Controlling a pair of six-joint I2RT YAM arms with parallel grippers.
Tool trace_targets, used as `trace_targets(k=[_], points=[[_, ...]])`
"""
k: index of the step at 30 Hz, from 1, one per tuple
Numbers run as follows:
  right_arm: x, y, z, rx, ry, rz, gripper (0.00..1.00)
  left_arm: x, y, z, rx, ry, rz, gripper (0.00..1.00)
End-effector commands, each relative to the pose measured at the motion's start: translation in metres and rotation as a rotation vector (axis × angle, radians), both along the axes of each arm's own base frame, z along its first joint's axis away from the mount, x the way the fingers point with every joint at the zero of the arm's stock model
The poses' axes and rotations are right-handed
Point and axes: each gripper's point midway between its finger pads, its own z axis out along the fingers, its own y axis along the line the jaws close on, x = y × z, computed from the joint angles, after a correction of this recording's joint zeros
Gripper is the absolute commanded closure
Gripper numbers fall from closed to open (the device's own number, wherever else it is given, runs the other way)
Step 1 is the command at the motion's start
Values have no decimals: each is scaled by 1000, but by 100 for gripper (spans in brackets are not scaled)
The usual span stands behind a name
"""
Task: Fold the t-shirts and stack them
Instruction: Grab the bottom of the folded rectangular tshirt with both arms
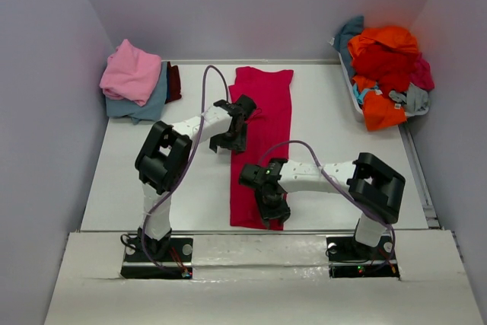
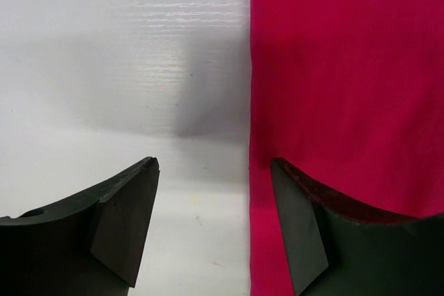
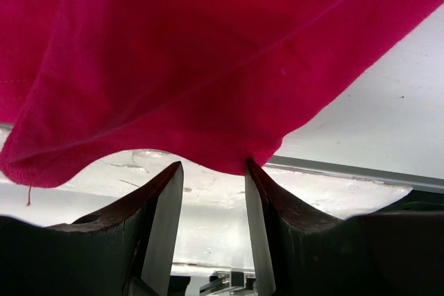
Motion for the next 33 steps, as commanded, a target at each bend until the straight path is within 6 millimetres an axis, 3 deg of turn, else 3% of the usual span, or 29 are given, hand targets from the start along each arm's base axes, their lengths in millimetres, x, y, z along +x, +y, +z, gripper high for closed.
trace_targets(k=[1,10,18,27,33], points=[[7,10,3,-4,-49,-3,53,3,2,22,-25,-51,7,23],[7,3,0,-33,-56,-21,55,3,5,18,-25,-43,15,23],[5,-4,-3,-65,-54,-38,65,0,6,17,-26,-42,13,23],[6,-16,-8,-143,-77,-42,64,-1,7,15,-26,-38,8,23],[3,-13,-11,-158,-79,-32,60,-1,7,17,-28,-40,7,22]])
